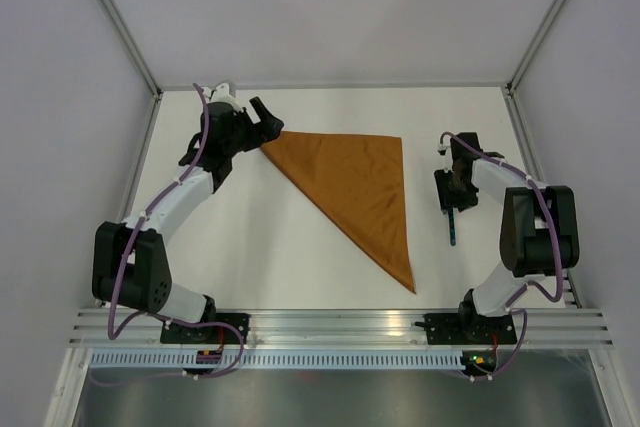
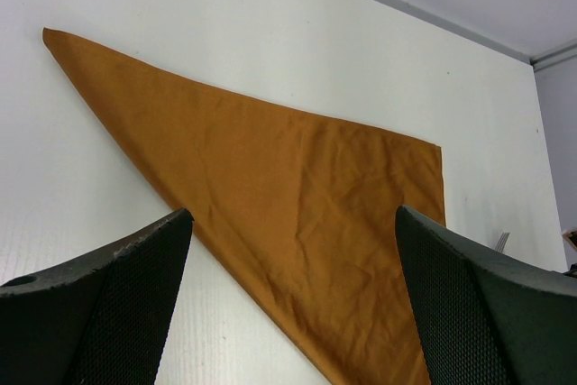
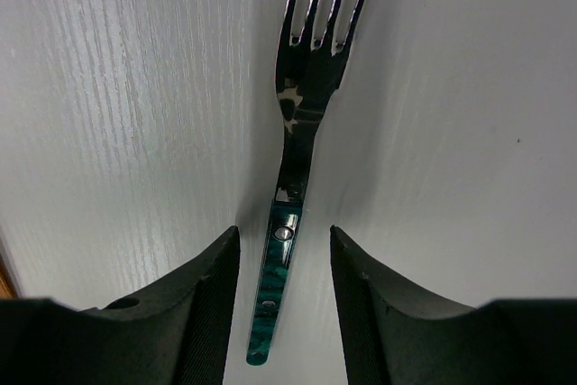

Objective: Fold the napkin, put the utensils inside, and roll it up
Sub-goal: Grab a utensil with the right arm, then place the utensil onto the napkin

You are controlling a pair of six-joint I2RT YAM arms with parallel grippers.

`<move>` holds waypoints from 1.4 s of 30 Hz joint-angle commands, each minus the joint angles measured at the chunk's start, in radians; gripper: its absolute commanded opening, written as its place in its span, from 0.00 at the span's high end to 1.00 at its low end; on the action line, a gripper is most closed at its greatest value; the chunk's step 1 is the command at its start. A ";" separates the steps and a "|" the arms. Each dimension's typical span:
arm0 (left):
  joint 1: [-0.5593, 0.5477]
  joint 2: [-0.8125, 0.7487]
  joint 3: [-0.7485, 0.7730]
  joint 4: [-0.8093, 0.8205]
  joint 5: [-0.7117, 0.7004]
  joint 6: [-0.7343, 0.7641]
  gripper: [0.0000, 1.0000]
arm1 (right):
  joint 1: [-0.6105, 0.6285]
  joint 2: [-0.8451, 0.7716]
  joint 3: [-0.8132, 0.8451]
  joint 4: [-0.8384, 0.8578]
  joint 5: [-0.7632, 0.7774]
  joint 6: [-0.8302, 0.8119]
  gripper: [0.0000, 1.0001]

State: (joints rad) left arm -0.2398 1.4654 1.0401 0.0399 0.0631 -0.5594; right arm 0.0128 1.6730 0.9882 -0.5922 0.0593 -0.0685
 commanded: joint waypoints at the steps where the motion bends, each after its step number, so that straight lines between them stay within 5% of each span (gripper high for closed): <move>1: 0.008 -0.037 -0.002 0.029 0.020 -0.031 0.03 | -0.005 0.014 0.038 -0.044 0.002 0.001 0.50; 10: 0.013 -0.043 0.003 0.018 0.017 -0.030 0.03 | -0.007 0.013 0.043 -0.043 -0.001 -0.043 0.99; 19: 0.013 -0.048 0.043 -0.034 0.007 -0.014 0.04 | -0.004 -0.105 0.154 -0.026 -0.093 -0.137 1.00; 23: 0.014 -0.048 0.063 -0.074 -0.016 -0.011 0.04 | 0.114 -0.104 0.222 -0.009 -0.121 -0.094 1.00; 31: 0.014 -0.062 0.054 -0.103 -0.060 -0.027 0.04 | 0.398 0.083 0.374 0.009 -0.139 0.012 0.99; 42: 0.014 -0.094 0.109 -0.173 -0.117 -0.007 0.04 | 0.611 0.327 0.619 -0.049 -0.101 0.101 0.99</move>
State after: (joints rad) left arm -0.2306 1.4254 1.0916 -0.1081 -0.0269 -0.5598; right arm 0.5896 1.9629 1.5230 -0.6041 -0.0727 -0.0292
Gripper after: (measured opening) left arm 0.967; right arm 0.035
